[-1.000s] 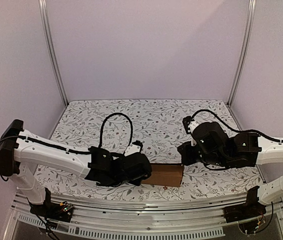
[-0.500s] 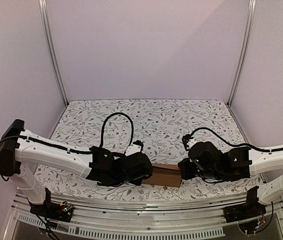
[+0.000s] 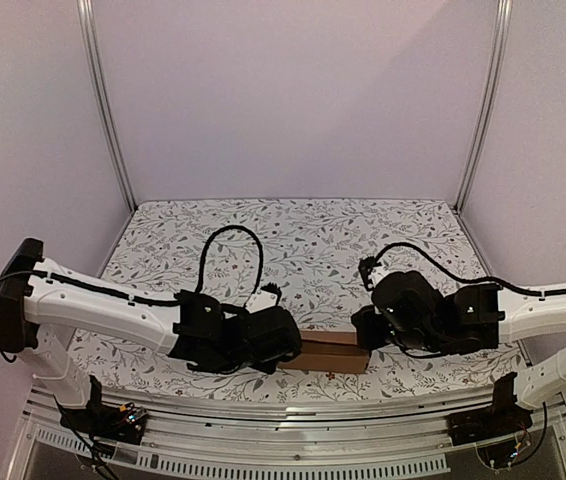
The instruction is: Fold the paper box
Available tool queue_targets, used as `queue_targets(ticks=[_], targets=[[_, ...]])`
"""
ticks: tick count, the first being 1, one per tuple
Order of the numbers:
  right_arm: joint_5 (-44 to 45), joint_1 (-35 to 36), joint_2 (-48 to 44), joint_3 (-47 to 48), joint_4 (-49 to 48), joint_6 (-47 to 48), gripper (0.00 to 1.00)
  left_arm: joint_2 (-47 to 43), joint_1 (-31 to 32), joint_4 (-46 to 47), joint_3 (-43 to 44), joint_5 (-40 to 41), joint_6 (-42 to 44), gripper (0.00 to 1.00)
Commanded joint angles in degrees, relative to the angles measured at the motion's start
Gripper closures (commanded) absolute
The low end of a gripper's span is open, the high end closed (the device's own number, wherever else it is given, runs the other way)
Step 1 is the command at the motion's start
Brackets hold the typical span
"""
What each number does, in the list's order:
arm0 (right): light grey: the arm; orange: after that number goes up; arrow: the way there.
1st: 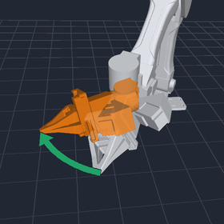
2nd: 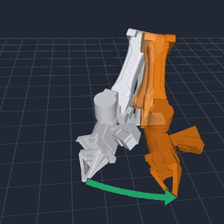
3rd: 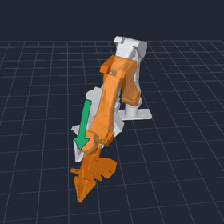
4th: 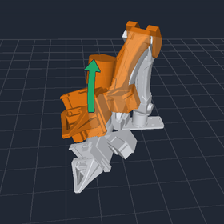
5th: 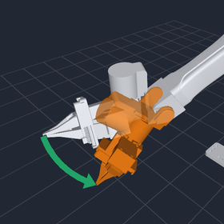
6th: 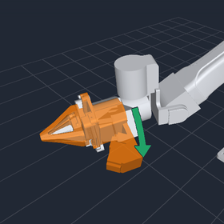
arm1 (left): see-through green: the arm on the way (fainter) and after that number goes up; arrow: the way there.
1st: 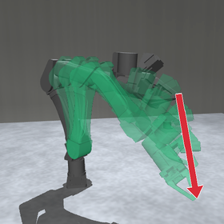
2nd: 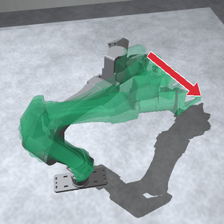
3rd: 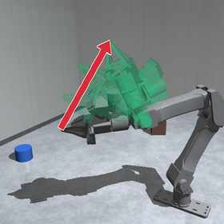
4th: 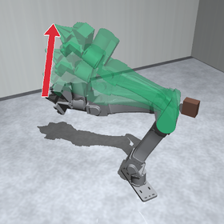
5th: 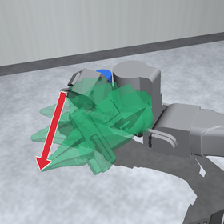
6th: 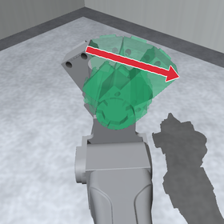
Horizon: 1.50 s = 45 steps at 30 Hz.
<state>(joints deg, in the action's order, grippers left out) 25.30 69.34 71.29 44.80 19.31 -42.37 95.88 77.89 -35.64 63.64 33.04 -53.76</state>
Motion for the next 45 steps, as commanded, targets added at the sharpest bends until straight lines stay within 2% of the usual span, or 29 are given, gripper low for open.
queue_targets(ticks=[1, 13, 23, 31, 45], targets=[[1.6, 0.3, 1.3, 4.5, -0.5, 3.5, 1.00, 0.4, 2.1, -7.8, -2.9, -6.5, 0.8, 0.49], [-4.2, 0.3, 10.9, 12.2, -8.8, 7.3, 1.00, -0.6, 2.1, -7.1, -2.2, -6.1, 2.1, 0.44], [-10.2, 0.3, 12.3, 9.6, -13.6, 2.8, 1.00, -0.1, 0.0, -5.6, 0.7, -5.5, 4.9, 0.43], [-8.6, 0.3, 13.0, 5.6, -15.3, -0.4, 1.00, 0.2, -2.8, -1.4, 0.5, -8.1, 6.9, 0.43], [-4.2, 0.3, 8.4, 7.6, -12.0, 3.8, 1.00, -2.5, -4.3, 4.2, 1.9, -9.2, 11.9, 0.43]])
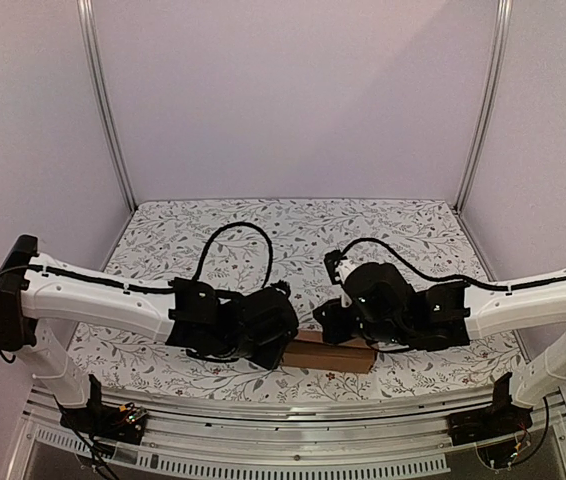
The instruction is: Fold the paper box
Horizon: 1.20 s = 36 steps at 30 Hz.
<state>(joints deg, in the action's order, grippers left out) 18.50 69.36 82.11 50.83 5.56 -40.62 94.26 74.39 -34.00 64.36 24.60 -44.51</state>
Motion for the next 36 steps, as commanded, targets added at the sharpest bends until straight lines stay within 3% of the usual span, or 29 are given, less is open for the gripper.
queue_targets(ticks=[1, 16, 17, 21, 25, 36], targets=[[2.9, 0.2, -2.8, 1.6, 2.0, 2.2, 1.00, -1.2, -0.8, 3.2, 1.1, -0.9, 3.0, 0.43], [3.6, -0.4, -3.0, 1.3, 3.0, 3.2, 1.00, -8.6, -1.5, 7.6, -2.9, -4.0, 6.1, 0.45], [3.7, -0.3, -2.8, 1.2, 3.0, 3.5, 1.00, -9.7, -1.5, 8.8, -3.8, -4.6, 6.8, 0.49], [4.4, -0.3, -1.6, 0.6, 3.0, 4.1, 1.00, -12.5, -2.4, 14.6, -6.9, -7.0, 9.3, 0.82], [4.8, -0.4, 0.1, -1.3, 1.7, 4.1, 1.00, -11.9, -5.2, 20.2, -7.9, -9.8, 11.3, 1.00], [6.4, 1.6, 3.9, -9.5, -7.0, 2.4, 1.00, -6.0, -8.9, 38.0, -14.5, -22.2, 13.5, 1.00]])
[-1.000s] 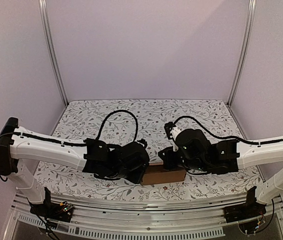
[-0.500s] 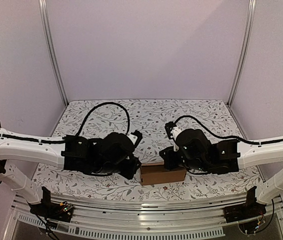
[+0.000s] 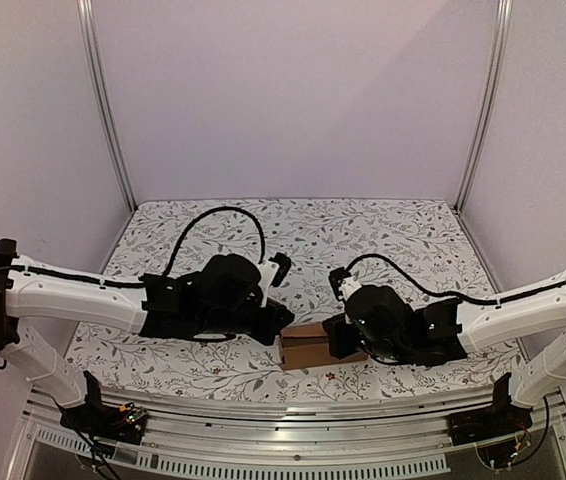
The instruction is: Fold the paper box
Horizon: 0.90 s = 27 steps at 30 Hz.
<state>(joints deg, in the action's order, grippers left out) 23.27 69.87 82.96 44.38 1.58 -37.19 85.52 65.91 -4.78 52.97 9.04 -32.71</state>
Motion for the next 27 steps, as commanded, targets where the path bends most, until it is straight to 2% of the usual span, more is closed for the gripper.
queue_targets(ticks=[1, 9, 13, 22, 27], targets=[[1.7, 1.1, 3.7, -3.6, -3.7, -1.6, 1.00, 3.3, -0.4, 10.2, -4.2, -7.4, 1.1, 1.00], [2.7, 1.2, 5.1, -4.4, -4.5, -2.6, 1.00, 3.7, -0.5, 18.8, -14.2, -8.3, -1.8, 1.00], [2.8, 1.2, 4.1, -3.5, -3.9, -1.7, 1.00, 3.7, -0.5, 20.2, -16.6, -7.6, -2.3, 1.00], [5.1, -0.2, -6.3, 2.0, 5.2, 4.9, 1.00, 3.3, -0.5, 22.7, -19.6, -7.1, -2.7, 1.00], [6.6, -3.3, -12.4, 1.1, 8.9, 7.6, 1.00, 2.8, -0.5, 24.4, -20.9, -7.5, -2.9, 1.00]])
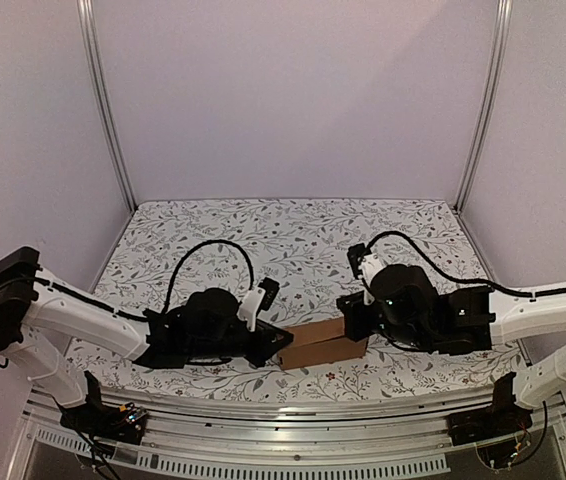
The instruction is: Fold the paper box
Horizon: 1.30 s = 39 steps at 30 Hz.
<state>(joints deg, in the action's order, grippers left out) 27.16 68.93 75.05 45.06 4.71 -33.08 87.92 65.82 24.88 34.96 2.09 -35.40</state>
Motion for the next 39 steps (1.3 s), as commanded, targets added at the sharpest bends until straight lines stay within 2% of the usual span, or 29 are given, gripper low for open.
queue_targets(ticks=[1, 7, 16, 23, 29, 39], targets=[[3.0, -2.8, -5.1, -0.1, 6.2, 3.9, 1.00, 0.5, -0.4, -5.1, -3.0, -0.6, -0.2, 1.00], [2.9, -4.4, -6.3, -5.1, 6.6, 1.4, 1.00, 0.5, -0.4, -5.3, -2.8, -1.2, 0.1, 1.00], [-2.4, -4.4, -4.1, -14.1, 4.7, -8.8, 1.00, 0.8, -0.4, -5.6, -2.4, -1.3, 0.0, 1.00], [-0.7, -4.4, -9.5, -9.2, 8.1, -4.8, 1.00, 1.1, -0.4, -6.3, -1.8, -1.3, 0.0, 1.00], [-3.4, -4.4, -9.1, -3.3, 8.6, -1.3, 1.00, 0.8, -0.4, -7.0, -1.3, -1.2, 0.2, 1.00], [-6.8, -4.3, -1.9, -8.8, 3.5, -6.2, 1.00, -0.8, -0.4, -9.0, 0.5, -1.3, 1.7, 1.00]])
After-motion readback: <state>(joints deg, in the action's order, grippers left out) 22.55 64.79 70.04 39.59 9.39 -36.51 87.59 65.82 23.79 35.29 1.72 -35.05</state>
